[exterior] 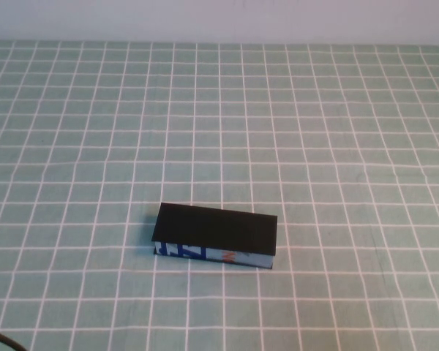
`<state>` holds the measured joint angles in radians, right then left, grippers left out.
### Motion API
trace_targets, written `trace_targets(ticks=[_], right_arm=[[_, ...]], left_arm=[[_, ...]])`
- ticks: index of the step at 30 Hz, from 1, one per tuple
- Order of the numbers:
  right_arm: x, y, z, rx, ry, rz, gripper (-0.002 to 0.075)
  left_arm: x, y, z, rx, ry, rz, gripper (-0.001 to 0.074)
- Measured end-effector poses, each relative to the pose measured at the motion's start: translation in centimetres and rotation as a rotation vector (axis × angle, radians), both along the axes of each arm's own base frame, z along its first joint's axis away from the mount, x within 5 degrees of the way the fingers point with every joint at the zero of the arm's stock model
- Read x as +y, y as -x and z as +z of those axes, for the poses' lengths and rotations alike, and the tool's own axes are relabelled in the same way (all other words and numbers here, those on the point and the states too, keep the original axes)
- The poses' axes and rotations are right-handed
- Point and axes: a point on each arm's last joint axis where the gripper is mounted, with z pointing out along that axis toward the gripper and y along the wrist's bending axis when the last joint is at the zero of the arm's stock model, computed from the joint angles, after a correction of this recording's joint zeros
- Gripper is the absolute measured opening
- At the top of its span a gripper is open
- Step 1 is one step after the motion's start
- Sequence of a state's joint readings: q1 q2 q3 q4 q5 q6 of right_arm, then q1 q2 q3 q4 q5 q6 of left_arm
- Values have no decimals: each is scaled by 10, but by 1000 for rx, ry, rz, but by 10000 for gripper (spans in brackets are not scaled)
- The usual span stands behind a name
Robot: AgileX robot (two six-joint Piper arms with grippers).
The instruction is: Return glasses to glasses case
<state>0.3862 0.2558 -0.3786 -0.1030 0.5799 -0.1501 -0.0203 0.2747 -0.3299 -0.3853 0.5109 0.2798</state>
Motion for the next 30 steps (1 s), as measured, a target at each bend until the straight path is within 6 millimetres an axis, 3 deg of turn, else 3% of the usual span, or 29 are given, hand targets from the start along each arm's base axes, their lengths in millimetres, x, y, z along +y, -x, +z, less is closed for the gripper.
trace_targets(ticks=[5, 30], right_arm=[[-1, 4, -18, 17, -3, 2, -11], [0, 5, -19, 27, -28, 7, -11]], left_arm=[[1, -1, -5, 9, -5, 9, 1], [2, 2, -6, -16, -18, 14, 1]])
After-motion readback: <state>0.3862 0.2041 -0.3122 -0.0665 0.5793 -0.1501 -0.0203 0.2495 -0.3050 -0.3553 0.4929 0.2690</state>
